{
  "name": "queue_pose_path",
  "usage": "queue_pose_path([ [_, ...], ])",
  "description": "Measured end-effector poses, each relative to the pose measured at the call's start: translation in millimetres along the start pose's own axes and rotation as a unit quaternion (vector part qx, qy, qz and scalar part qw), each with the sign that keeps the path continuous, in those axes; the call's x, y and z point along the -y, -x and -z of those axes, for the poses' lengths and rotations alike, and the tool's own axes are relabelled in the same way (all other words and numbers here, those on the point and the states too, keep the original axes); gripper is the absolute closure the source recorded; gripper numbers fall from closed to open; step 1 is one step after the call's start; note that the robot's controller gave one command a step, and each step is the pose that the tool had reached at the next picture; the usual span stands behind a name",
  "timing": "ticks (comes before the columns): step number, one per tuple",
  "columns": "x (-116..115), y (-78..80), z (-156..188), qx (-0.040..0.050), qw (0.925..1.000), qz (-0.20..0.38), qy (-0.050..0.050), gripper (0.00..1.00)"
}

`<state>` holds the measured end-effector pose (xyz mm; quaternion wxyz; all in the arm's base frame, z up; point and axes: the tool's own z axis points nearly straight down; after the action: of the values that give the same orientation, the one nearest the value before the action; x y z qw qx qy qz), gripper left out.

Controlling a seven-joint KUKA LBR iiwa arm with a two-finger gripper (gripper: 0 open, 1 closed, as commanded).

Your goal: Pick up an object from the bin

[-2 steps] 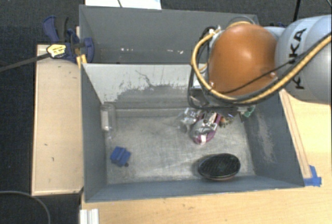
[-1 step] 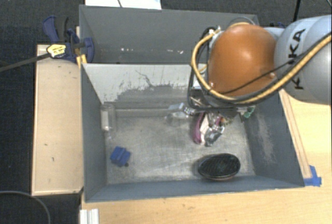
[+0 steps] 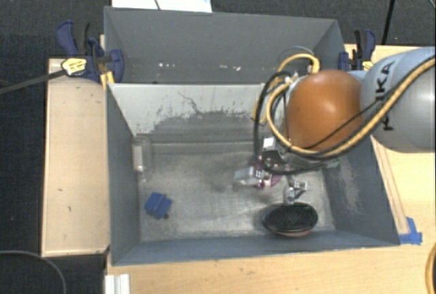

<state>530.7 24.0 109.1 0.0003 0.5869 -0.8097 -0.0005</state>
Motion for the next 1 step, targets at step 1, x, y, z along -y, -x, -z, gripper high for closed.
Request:
queue_pose_path([
  [1,-31.7,-24.5,2.2,0.0081,0.9967,0.079,-0.015,0.0],
])
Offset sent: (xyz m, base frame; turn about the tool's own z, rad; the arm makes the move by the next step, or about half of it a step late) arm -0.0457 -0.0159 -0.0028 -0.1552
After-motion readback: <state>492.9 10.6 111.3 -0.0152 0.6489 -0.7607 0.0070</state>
